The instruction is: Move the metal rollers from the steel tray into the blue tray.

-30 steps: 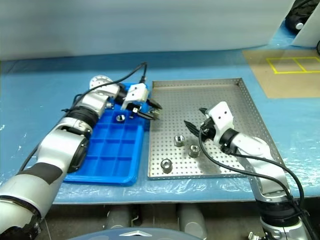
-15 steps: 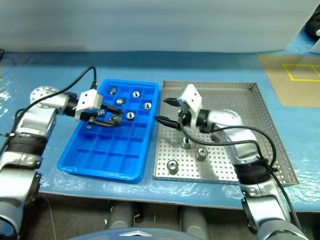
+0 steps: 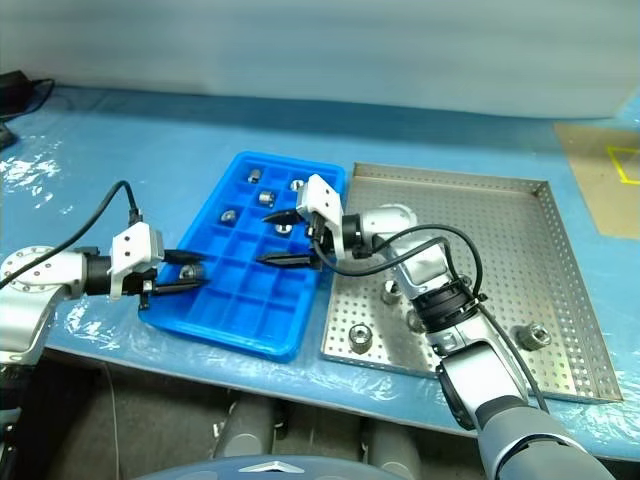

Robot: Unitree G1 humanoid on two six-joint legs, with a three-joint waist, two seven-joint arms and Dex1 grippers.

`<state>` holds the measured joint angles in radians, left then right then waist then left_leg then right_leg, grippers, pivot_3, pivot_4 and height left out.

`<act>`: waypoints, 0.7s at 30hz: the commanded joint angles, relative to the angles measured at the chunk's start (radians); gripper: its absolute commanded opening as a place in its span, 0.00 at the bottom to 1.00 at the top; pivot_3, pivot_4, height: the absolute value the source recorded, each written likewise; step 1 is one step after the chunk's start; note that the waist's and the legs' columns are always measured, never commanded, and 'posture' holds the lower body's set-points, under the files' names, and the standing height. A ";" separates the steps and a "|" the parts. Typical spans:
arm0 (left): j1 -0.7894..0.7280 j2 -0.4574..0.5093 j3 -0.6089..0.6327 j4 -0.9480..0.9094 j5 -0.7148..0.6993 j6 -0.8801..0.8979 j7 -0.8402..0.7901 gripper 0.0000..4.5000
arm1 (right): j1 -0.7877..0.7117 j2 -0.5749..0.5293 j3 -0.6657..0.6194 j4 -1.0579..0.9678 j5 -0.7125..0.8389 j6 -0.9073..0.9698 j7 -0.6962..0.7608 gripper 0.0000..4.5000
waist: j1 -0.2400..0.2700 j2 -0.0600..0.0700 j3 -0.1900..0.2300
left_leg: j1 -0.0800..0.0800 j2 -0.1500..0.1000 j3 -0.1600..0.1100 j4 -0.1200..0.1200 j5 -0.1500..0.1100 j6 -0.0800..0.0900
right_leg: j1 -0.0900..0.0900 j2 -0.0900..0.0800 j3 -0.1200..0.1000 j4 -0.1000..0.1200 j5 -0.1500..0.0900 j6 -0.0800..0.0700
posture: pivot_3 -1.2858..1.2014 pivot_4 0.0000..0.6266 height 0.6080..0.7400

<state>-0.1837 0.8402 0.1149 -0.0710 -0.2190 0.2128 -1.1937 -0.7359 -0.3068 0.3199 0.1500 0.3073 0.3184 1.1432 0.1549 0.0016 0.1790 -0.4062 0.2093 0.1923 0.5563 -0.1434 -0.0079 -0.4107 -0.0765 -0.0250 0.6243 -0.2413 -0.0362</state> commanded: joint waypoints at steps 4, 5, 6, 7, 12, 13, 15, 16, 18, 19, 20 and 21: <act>0.012 -0.011 0.027 0.007 -0.011 0.011 0.099 0.42 | -0.003 -0.002 -0.017 -0.014 -0.018 -0.027 0.005 0.83 | 0.002 0.000 0.000 | 0.000 0.000 0.000 0.000 0.000 -0.001 | 0.000 0.000 0.000 0.000 0.000 0.000 | 0.63 0.24 1.00; 0.008 -0.018 0.023 0.015 -0.015 0.016 0.110 0.42 | 0.001 -0.004 -0.018 -0.017 -0.021 -0.026 0.003 0.83 | 0.002 0.000 0.000 | 0.000 0.000 0.000 0.000 0.000 -0.001 | 0.000 0.000 0.000 0.000 0.000 0.000 | 0.63 0.24 1.00; 0.005 -0.019 0.012 0.029 -0.006 0.007 0.115 0.42 | 0.006 -0.008 -0.019 -0.020 -0.025 -0.027 0.001 0.83 | 0.002 0.000 0.000 | 0.001 0.000 0.000 0.000 0.000 -0.001 | 0.000 0.000 0.000 0.001 0.000 0.000 | 0.63 0.24 1.00; 0.003 -0.019 0.003 0.041 0.003 -0.006 0.117 0.42 | 0.011 -0.011 -0.020 -0.023 -0.028 -0.027 0.000 0.83 | 0.001 -0.001 0.000 | 0.001 0.000 0.000 0.000 0.001 -0.001 | 0.000 0.000 0.000 0.001 0.000 0.000 | 0.62 0.24 1.00; -0.034 -0.034 -0.043 0.100 0.034 -0.032 0.137 0.42 | 0.029 -0.026 -0.029 -0.040 -0.037 -0.024 -0.017 0.83 | -0.001 -0.001 -0.001 | 0.001 -0.001 -0.001 0.000 0.001 -0.001 | 0.000 0.001 0.000 0.000 0.000 0.000 | 0.61 0.24 1.00; -0.044 -0.035 -0.049 0.115 0.040 -0.040 0.140 0.42 | 0.032 -0.027 -0.031 -0.042 -0.038 -0.024 -0.021 0.83 | -0.002 -0.001 -0.001 | 0.001 -0.001 -0.001 0.000 0.001 -0.001 | 0.000 0.001 0.000 0.000 0.000 0.000 | 0.61 0.24 1.00; -0.069 -0.041 -0.057 0.151 0.046 -0.062 0.143 0.42 | 0.037 -0.031 -0.034 -0.048 -0.040 -0.024 -0.027 0.83 | -0.003 -0.001 -0.001 | 0.001 -0.001 0.000 0.000 0.001 -0.002 | 0.000 0.002 0.000 0.001 0.000 0.000 | 0.61 0.24 1.00; -0.079 -0.043 -0.060 0.166 0.048 -0.075 0.142 0.48 | 0.039 -0.032 -0.035 -0.051 -0.040 -0.023 -0.030 0.83 | -0.004 -0.001 -0.001 | 0.001 -0.001 0.000 0.000 0.001 -0.002 | 0.000 0.002 0.000 0.002 0.000 0.000 | 0.60 0.24 1.00; -0.101 -0.052 -0.065 0.185 0.048 -0.088 0.145 0.60 | 0.046 -0.035 -0.039 -0.059 -0.039 -0.021 -0.038 0.83 | -0.004 -0.001 -0.001 | 0.001 -0.001 -0.001 0.000 0.002 -0.002 | 0.000 0.002 0.001 0.002 0.000 0.000 | 0.60 0.24 1.00; -0.110 -0.057 -0.069 0.184 0.050 -0.079 0.154 0.67 | 0.051 -0.038 -0.040 -0.064 -0.039 -0.020 -0.043 0.83 | -0.004 -0.001 -0.001 | 0.001 -0.001 -0.001 0.000 0.002 -0.003 | 0.000 0.002 0.001 0.002 0.000 0.000 | 0.60 0.24 1.00; -0.116 -0.060 -0.075 0.174 0.049 -0.071 0.154 0.74 | 0.056 -0.040 -0.041 -0.070 -0.039 -0.018 -0.046 0.83 | -0.005 -0.001 -0.001 | 0.001 -0.001 -0.001 0.000 0.002 -0.003 | 0.000 0.002 0.001 0.002 0.000 0.000 | 0.60 0.24 1.00; -0.116 -0.063 -0.079 0.137 0.021 -0.045 0.136 0.81 | 0.060 -0.043 -0.045 -0.078 -0.038 -0.014 -0.052 0.83 | -0.005 -0.001 -0.001 | 0.001 -0.001 -0.001 0.000 0.002 -0.003 | 0.000 0.002 0.001 0.002 0.000 0.000 | 0.59 0.24 1.00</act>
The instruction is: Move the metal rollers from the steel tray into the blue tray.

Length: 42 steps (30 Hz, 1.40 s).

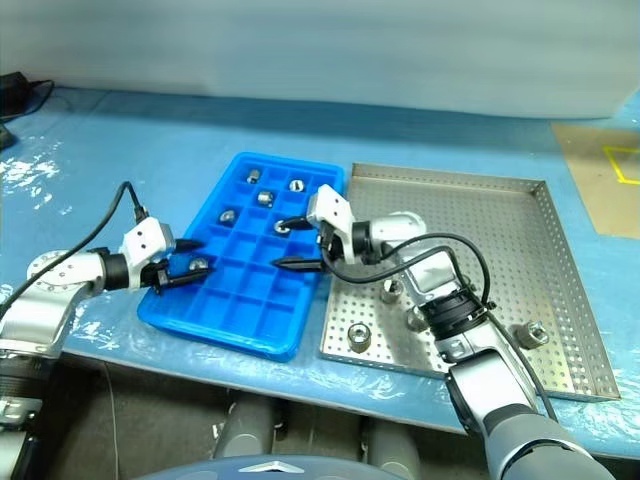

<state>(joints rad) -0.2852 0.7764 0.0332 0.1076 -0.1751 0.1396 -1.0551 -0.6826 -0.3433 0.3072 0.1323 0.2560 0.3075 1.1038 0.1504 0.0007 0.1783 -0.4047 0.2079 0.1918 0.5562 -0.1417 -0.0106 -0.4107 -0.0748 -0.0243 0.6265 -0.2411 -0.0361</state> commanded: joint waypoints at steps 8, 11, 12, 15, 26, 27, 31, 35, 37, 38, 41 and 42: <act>-0.035 -0.029 -0.093 -0.161 -0.062 0.070 -0.088 0.81 | 0.031 -0.042 -0.066 -0.099 0.015 0.019 -0.045 0.83 | -0.003 0.000 0.000 | 0.000 0.000 0.000 0.000 0.001 -0.001 | 0.000 0.000 0.000 0.000 0.000 0.000 | 0.56 0.24 1.00; -0.129 -0.128 -0.166 -0.133 -0.058 0.070 -0.082 0.81 | 0.057 -0.073 -0.102 -0.134 0.017 0.043 -0.081 0.83 | 0.001 0.001 0.000 | 0.000 0.000 0.001 0.001 0.001 -0.001 | 0.000 0.000 0.001 0.000 0.000 0.000 | 0.53 0.24 1.00; -0.182 -0.173 -0.185 -0.085 -0.042 0.054 -0.067 0.81 | 0.066 -0.086 -0.117 -0.147 0.015 0.051 -0.096 0.83 | 0.001 0.000 0.000 | -0.001 0.000 0.002 0.001 0.002 -0.002 | 0.001 -0.001 0.000 0.000 0.000 0.000 | 0.51 0.24 1.00; -0.347 -0.273 -0.229 0.134 0.050 -0.063 -0.020 0.81 | 0.095 -0.141 -0.180 -0.192 0.017 0.080 -0.138 0.83 | -0.009 0.000 0.000 | -0.001 0.000 0.005 0.005 0.002 -0.003 | 0.004 -0.001 0.000 0.002 0.001 0.001 | 0.48 0.24 1.00; -0.681 -0.495 -0.317 0.730 0.127 -0.418 -0.220 0.81 | 0.417 -0.315 -0.464 -0.543 0.083 0.278 -0.310 0.83 | -0.113 0.000 -0.001 | -0.001 -0.002 0.005 0.007 0.000 0.007 | 0.004 0.001 0.003 -0.003 0.006 0.008 | 0.35 0.24 1.00; -0.693 -0.508 -0.318 0.757 0.133 -0.441 -0.232 0.81 | 0.438 -0.317 -0.476 -0.566 0.089 0.291 -0.322 0.83 | -0.123 0.000 -0.001 | -0.001 -0.002 0.005 0.007 -0.001 0.008 | 0.004 0.001 0.003 -0.004 0.006 0.008 | 0.34 0.24 1.00; -0.797 -0.643 -0.307 0.909 0.148 -0.560 -0.226 0.81 | 0.635 -0.295 -0.576 -0.754 0.116 0.373 -0.413 0.83 | -0.137 0.000 -0.001 | -0.001 -0.002 0.007 0.008 -0.004 0.012 | 0.006 0.001 0.003 -0.006 0.004 0.004 | 0.29 0.24 1.00; -0.848 -0.697 -0.323 1.008 0.184 -0.592 -0.278 0.81 | 0.715 -0.278 -0.603 -0.841 0.131 0.409 -0.478 0.83 | -0.170 0.000 -0.001 | 0.000 -0.002 0.007 0.011 -0.006 0.013 | 0.008 -0.001 0.006 -0.009 0.005 0.005 | 0.27 0.24 1.00; -0.860 -0.708 -0.338 1.044 0.217 -0.615 -0.294 0.81 | 0.738 -0.274 -0.613 -0.866 0.136 0.420 -0.503 0.83 | -0.192 0.000 -0.001 | 0.002 -0.002 0.007 0.014 -0.008 0.013 | 0.009 -0.001 0.008 -0.009 0.006 0.007 | 0.26 0.24 1.00; -0.865 -0.711 -0.342 1.058 0.228 -0.612 -0.316 0.81 | 0.747 -0.273 -0.618 -0.877 0.140 0.424 -0.513 0.83 | -0.200 0.001 -0.001 | 0.002 -0.002 0.007 0.014 -0.008 0.013 | 0.009 -0.001 0.008 -0.009 0.006 0.007 | 0.26 0.24 1.00; -0.879 -0.714 -0.345 1.091 0.255 -0.608 -0.340 0.81 | 0.765 -0.271 -0.628 -0.902 0.148 0.434 -0.541 0.83 | -0.222 0.001 -0.001 | 0.002 -0.002 0.007 0.015 -0.008 0.014 | 0.009 0.000 0.009 -0.009 0.006 0.008 | 0.25 0.24 1.00; -0.886 -0.711 -0.349 1.103 0.272 -0.610 -0.327 0.81 | 0.772 -0.271 -0.629 -0.907 0.150 0.436 -0.548 0.83 | -0.225 0.001 -0.001 | 0.001 -0.002 0.006 0.015 -0.008 0.014 | 0.009 0.000 0.009 -0.009 0.006 0.008 | 0.25 0.24 1.00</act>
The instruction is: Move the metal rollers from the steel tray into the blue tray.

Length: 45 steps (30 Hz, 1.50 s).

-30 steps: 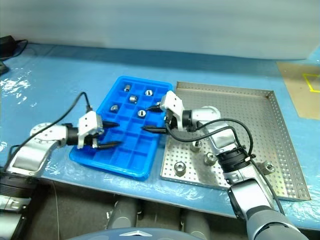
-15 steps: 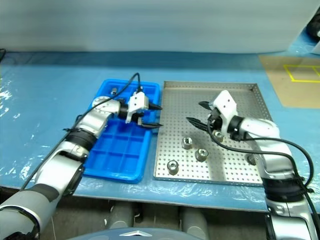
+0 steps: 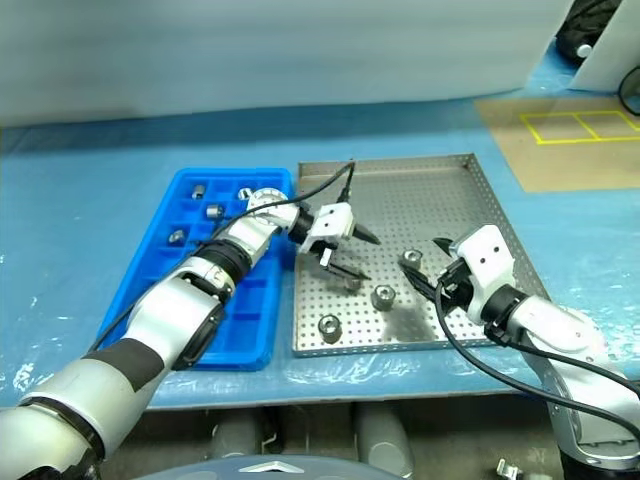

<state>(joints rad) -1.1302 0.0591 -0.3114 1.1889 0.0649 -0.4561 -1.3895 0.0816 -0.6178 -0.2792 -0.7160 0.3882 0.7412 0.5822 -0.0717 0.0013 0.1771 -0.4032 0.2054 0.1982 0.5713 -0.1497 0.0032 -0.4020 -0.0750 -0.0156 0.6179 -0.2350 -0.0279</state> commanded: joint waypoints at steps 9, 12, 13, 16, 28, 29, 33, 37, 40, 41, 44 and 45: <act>-0.078 0.046 -0.001 0.074 0.107 -0.024 0.004 0.81 | 0.036 -0.007 -0.032 -0.060 0.018 -0.007 -0.055 0.83 | -0.024 0.000 0.000 | -0.003 0.000 0.000 0.001 -0.002 0.006 | 0.001 -0.001 -0.001 -0.005 0.000 0.000 | 0.25 0.24 1.00; -0.061 0.039 0.001 0.073 0.115 -0.039 0.001 0.81 | 0.031 -0.011 -0.023 -0.054 0.013 -0.009 -0.060 0.83 | -0.024 0.000 0.000 | -0.004 0.000 0.000 0.001 -0.002 0.009 | 0.001 -0.001 -0.001 -0.007 0.000 0.000 | 0.25 0.24 1.00; -0.049 0.035 0.000 0.071 0.116 -0.044 -0.010 0.81 | 0.034 -0.012 -0.021 -0.052 0.013 -0.011 -0.059 0.83 | -0.024 0.000 0.000 | -0.004 0.000 0.000 0.000 -0.003 0.010 | 0.001 -0.002 -0.001 -0.008 0.000 0.000 | 0.25 0.24 1.00; -0.028 0.031 -0.007 0.071 0.127 -0.053 -0.018 0.81 | 0.041 -0.017 -0.021 -0.054 0.013 -0.013 -0.057 0.83 | -0.025 0.000 0.000 | -0.004 0.000 0.000 0.000 -0.003 0.011 | 0.002 -0.002 -0.001 -0.009 0.000 0.000 | 0.25 0.24 1.00; 0.008 -0.001 -0.004 0.088 0.171 -0.014 0.048 0.72 | 0.051 -0.011 -0.011 -0.056 0.002 -0.020 -0.080 0.83 | -0.027 0.000 0.000 | -0.003 0.000 0.000 0.001 -0.004 0.012 | 0.003 -0.003 -0.001 -0.010 0.000 0.000 | 0.25 0.24 1.00; 0.009 0.001 -0.007 0.087 0.178 -0.021 0.065 0.68 | 0.050 -0.013 -0.009 -0.056 0.000 -0.022 -0.080 0.83 | -0.027 0.000 0.000 | -0.003 0.000 0.000 0.001 -0.004 0.012 | 0.003 -0.003 -0.001 -0.010 0.000 0.000 | 0.25 0.24 1.00; 0.013 0.003 -0.004 0.082 0.179 -0.044 0.079 0.61 | 0.042 -0.017 -0.001 -0.052 -0.004 -0.026 -0.085 0.83 | -0.028 0.000 0.000 | -0.003 0.000 0.000 0.001 -0.004 0.011 | 0.003 -0.003 -0.001 -0.010 0.000 0.000 | 0.25 0.24 1.00; 0.016 0.008 -0.011 0.082 0.200 -0.049 0.124 0.40 | 0.032 -0.020 0.007 -0.045 -0.003 -0.029 -0.083 0.83 | -0.028 0.000 0.000 | -0.003 0.000 0.000 0.001 -0.004 0.011 | 0.003 -0.003 -0.001 -0.010 0.000 0.000 | 0.25 0.24 1.00; 0.015 0.008 0.002 0.078 0.185 -0.052 0.118 0.38 | 0.017 -0.021 0.015 -0.034 0.000 -0.031 -0.080 0.83 | -0.028 0.000 0.000 | -0.003 0.000 0.000 0.001 -0.004 0.011 | 0.004 -0.003 -0.001 -0.010 0.000 0.000 | 0.26 0.24 1.00; 0.016 0.010 0.004 0.076 0.180 -0.057 0.111 0.38 | 0.012 -0.022 0.018 -0.031 0.000 -0.031 -0.079 0.83 | -0.028 0.000 0.000 | -0.003 0.000 0.000 0.001 -0.004 0.011 | 0.004 -0.004 -0.001 -0.010 0.000 0.000 | 0.26 0.24 1.00; 0.017 0.015 0.028 0.069 0.156 -0.041 0.094 0.38 | -0.006 -0.026 0.037 -0.011 -0.007 -0.040 -0.070 0.83 | -0.026 0.000 0.000 | -0.003 0.000 0.000 0.001 -0.004 0.011 | 0.004 -0.004 -0.001 -0.010 0.000 0.000 | 0.27 0.24 1.00; 0.020 0.019 0.030 0.066 0.155 -0.049 0.094 0.38 | -0.012 -0.026 0.042 -0.004 -0.007 -0.043 -0.068 0.83 | -0.026 0.000 0.000 | -0.003 0.000 0.000 0.001 -0.004 0.012 | 0.004 -0.004 -0.001 -0.010 0.000 0.000 | 0.28 0.24 1.00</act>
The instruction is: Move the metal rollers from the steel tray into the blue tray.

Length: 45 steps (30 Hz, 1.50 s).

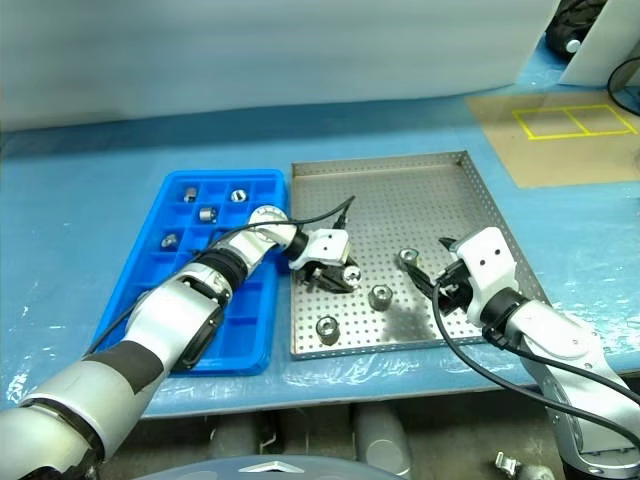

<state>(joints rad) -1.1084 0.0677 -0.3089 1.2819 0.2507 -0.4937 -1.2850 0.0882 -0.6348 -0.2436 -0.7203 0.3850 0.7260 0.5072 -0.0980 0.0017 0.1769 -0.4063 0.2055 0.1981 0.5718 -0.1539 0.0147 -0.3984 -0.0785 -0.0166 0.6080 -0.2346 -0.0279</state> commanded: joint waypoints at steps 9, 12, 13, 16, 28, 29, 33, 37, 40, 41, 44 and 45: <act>0.009 0.109 0.143 -0.109 -0.151 -0.044 -0.050 0.38 | -0.126 -0.021 0.096 0.096 -0.009 -0.065 0.066 0.83 | 0.006 0.000 0.000 | 0.000 0.000 0.000 0.000 0.000 0.000 | 0.000 0.000 0.000 0.001 0.000 0.000 | 0.32 0.24 1.00; 0.036 0.157 0.191 -0.165 -0.219 -0.031 -0.099 0.38 | -0.192 -0.018 0.130 0.144 -0.010 -0.082 0.091 0.83 | 0.012 0.000 0.000 | 0.000 0.000 0.000 0.000 0.000 0.000 | 0.000 0.000 0.000 0.001 0.000 0.000 | 0.35 0.24 1.00; 0.049 0.192 0.200 -0.190 -0.233 -0.021 -0.125 0.38 | -0.222 -0.015 0.145 0.162 -0.004 -0.085 0.105 0.83 | 0.014 0.000 0.000 | 0.000 0.000 0.000 0.000 0.000 0.000 | 0.000 0.000 0.000 0.001 0.000 0.000 | 0.36 0.24 1.00; 0.103 0.302 0.227 -0.300 -0.289 0.065 -0.209 0.38 | -0.315 0.003 0.207 0.229 -0.001 -0.110 0.151 0.83 | 0.024 0.000 0.000 | 0.001 0.001 0.000 -0.001 0.000 0.000 | -0.001 0.000 0.000 0.001 0.000 -0.001 | 0.40 0.24 1.00; 0.425 0.552 0.318 -0.792 -0.386 0.358 -0.065 0.38 | -0.656 0.133 0.418 0.627 -0.067 -0.308 0.366 0.83 | 0.164 0.001 0.001 | 0.001 0.002 0.001 -0.007 0.004 -0.011 | -0.008 0.000 -0.003 0.013 -0.003 -0.005 | 0.53 0.24 1.00; 0.455 0.559 0.328 -0.836 -0.400 0.390 -0.044 0.38 | -0.674 0.144 0.427 0.651 -0.071 -0.322 0.380 0.83 | 0.174 0.001 0.001 | 0.001 0.002 0.001 -0.007 0.004 -0.012 | -0.008 0.000 -0.003 0.014 -0.003 -0.005 | 0.54 0.24 1.00; 0.533 0.584 0.336 -0.911 -0.381 0.443 0.049 0.38 | -0.708 0.176 0.449 0.716 -0.089 -0.367 0.417 0.83 | 0.205 0.001 0.001 | 0.000 0.002 0.001 -0.008 0.006 -0.015 | -0.009 0.000 -0.006 0.015 -0.003 -0.006 | 0.55 0.24 1.00; 0.594 0.599 0.315 -0.951 -0.355 0.481 0.122 0.38 | -0.719 0.195 0.456 0.751 -0.106 -0.391 0.434 0.83 | 0.205 0.001 0.001 | 0.000 0.002 -0.002 -0.008 0.007 -0.017 | -0.009 0.000 -0.005 0.016 -0.003 -0.005 | 0.56 0.24 1.00; 0.600 0.601 0.301 -0.945 -0.343 0.474 0.146 0.38 | -0.715 0.196 0.450 0.756 -0.113 -0.396 0.443 0.83 | 0.207 0.001 0.001 | 0.000 0.002 -0.003 -0.009 0.008 -0.019 | -0.009 0.000 -0.006 0.016 -0.003 -0.005 | 0.55 0.24 1.00; 0.599 0.602 0.291 -0.931 -0.334 0.469 0.148 0.38 | -0.711 0.192 0.447 0.752 -0.113 -0.395 0.445 0.83 | 0.207 0.001 0.001 | 0.000 0.002 -0.003 -0.009 0.009 -0.019 | -0.009 0.000 -0.006 0.016 -0.003 -0.005 | 0.55 0.24 1.00; 0.590 0.596 0.274 -0.899 -0.326 0.456 0.148 0.45 | -0.703 0.184 0.438 0.747 -0.120 -0.394 0.442 0.83 | 0.206 0.001 0.001 | 0.001 0.002 -0.003 -0.010 0.009 -0.020 | -0.009 0.000 -0.006 0.016 -0.003 -0.005 | 0.55 0.24 1.00; 0.579 0.594 0.266 -0.881 -0.319 0.442 0.150 0.54 | -0.699 0.183 0.434 0.745 -0.121 -0.392 0.439 0.83 | 0.205 0.001 0.001 | 0.001 0.002 -0.003 -0.010 0.010 -0.022 | -0.009 0.000 -0.006 0.016 -0.003 -0.005 | 0.54 0.24 1.00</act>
<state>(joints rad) -0.5099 0.6555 -0.0337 0.3859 -0.0807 -0.0274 -1.1399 -0.6109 -0.4458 0.2132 0.0573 0.2596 0.3497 0.9461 0.1072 0.0023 0.1782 -0.4055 0.2075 0.1951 0.5622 -0.1436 -0.0072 -0.4077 -0.0781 -0.0221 0.6236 -0.2375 -0.0333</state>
